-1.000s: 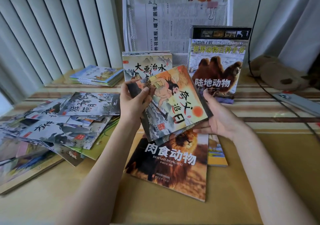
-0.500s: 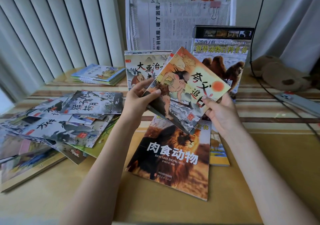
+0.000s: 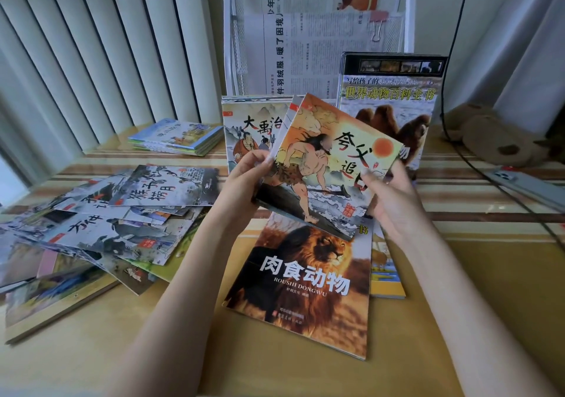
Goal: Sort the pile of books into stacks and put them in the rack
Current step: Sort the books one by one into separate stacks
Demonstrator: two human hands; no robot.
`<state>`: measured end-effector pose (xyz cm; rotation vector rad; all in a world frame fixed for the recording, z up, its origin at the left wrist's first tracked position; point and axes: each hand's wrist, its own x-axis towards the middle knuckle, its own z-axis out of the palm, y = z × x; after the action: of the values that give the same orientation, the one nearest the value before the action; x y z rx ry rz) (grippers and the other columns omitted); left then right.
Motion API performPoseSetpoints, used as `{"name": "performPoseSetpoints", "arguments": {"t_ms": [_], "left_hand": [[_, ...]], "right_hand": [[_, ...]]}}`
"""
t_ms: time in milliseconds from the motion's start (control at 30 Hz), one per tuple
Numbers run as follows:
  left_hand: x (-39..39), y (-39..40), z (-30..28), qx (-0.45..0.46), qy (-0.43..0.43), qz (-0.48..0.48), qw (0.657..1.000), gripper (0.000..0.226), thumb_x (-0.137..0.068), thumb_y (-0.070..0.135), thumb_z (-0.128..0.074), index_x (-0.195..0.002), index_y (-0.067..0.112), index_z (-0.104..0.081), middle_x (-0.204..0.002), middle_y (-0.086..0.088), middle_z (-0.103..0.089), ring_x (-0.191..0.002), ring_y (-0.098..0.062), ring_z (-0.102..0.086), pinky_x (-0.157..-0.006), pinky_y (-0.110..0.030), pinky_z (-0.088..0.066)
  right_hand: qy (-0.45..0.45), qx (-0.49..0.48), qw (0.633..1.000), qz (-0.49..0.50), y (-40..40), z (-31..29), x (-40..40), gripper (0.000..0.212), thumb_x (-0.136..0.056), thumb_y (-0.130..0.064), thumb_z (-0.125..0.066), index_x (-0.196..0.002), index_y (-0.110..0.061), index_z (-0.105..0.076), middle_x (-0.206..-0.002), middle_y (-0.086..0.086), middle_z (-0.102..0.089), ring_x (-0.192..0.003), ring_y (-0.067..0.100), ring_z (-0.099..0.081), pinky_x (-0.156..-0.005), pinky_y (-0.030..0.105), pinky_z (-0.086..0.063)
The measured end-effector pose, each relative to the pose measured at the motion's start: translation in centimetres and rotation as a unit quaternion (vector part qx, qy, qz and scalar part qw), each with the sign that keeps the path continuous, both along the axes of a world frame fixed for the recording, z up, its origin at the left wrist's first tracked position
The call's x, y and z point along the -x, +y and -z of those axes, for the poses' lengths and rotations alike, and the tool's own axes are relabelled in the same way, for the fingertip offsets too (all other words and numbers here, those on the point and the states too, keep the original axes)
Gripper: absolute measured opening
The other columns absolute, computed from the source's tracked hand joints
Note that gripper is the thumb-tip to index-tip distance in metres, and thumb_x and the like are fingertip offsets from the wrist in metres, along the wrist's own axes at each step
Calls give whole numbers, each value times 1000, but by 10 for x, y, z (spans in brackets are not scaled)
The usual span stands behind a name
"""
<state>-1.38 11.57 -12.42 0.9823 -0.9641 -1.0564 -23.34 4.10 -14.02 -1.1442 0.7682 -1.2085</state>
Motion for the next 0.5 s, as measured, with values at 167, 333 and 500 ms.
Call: {"name": "performPoseSetpoints", "arguments": {"t_ms": [167, 333, 500], "left_hand": [[13, -1, 0, 6, -178, -78, 981, 19, -99, 18, -43, -114, 24, -53, -105, -8, -65, -93, -22, -65, -79, -36, -54], [3, -11, 14, 94, -350, -310, 879, 45, -90, -6, -49, -128, 18, -49, -91, 10, -57, -80, -5, -57, -71, -10, -47], [-25, -19, 18, 85, -338, -425, 835, 57, -85, -13, -49, -136, 12, -42, -126, -13, -44, -109, -24, -49, -92, -28, -41]], "right_hand": [[95, 65, 993, 40, 6, 3, -13, 53, -90, -18, -61, -137, -24, -38, -135, -8, -53, -125, 10, -49, -110, 49, -33], [213, 181, 955, 96, 1, -18, -50, 73, -97, -31, -48, -151, -11, -4, -158, 1, -12, -143, 10, -14, -108, 15, -11], [361, 217, 906, 39, -28, -26, -98, 84, -95, -31, -54, -151, -14, 7, -155, 13, -20, -136, 25, -33, -106, 30, -29]]}}
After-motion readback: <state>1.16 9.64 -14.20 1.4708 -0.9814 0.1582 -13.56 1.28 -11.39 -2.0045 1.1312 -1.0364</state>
